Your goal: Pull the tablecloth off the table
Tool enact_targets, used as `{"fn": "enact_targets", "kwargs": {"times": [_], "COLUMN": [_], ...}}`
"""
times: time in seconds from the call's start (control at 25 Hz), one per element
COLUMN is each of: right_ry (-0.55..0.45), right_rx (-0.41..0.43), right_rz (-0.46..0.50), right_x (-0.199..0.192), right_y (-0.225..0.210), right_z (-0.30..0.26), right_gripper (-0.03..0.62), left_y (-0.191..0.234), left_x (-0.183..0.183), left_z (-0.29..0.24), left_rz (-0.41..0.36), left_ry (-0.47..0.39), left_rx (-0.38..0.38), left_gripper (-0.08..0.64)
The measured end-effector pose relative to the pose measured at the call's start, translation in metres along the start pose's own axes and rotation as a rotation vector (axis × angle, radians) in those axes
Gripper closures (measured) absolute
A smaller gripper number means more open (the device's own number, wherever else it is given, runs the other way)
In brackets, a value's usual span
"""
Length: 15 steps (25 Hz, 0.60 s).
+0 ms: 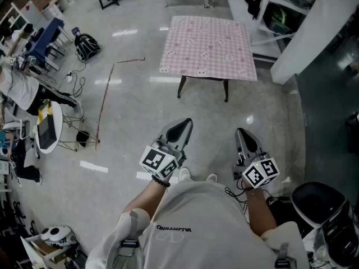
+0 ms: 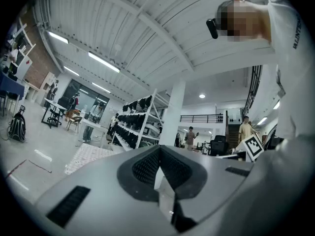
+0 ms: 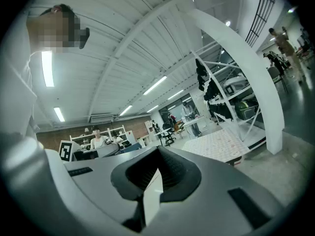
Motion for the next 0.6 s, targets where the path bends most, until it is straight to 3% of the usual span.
{"fn": "enact_targets", "kwargs": {"times": [0.6], "right_ry": [-0.024], "right_rx": [-0.016], "right_rz": [-0.006], "right_x": [0.005], "right_y": [0.002], "right_z": [-0.022], "right_gripper": [0.581], "left_y": [0.018], "left_x": [0.005], "left_z": [0.006], "left_rz": [0.015], "left_ry": [-0.012], "left_rx": [-0.004], "left_gripper": [0.558]}}
Point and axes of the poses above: the fingertips, and each gripper's own axes: z backward along the fingers, y to its left, x out of its top, the point moved 1 cm from there along z, backward along the fingers, and after that the axes turned 3 degrees about y, right-handed, at the moved point
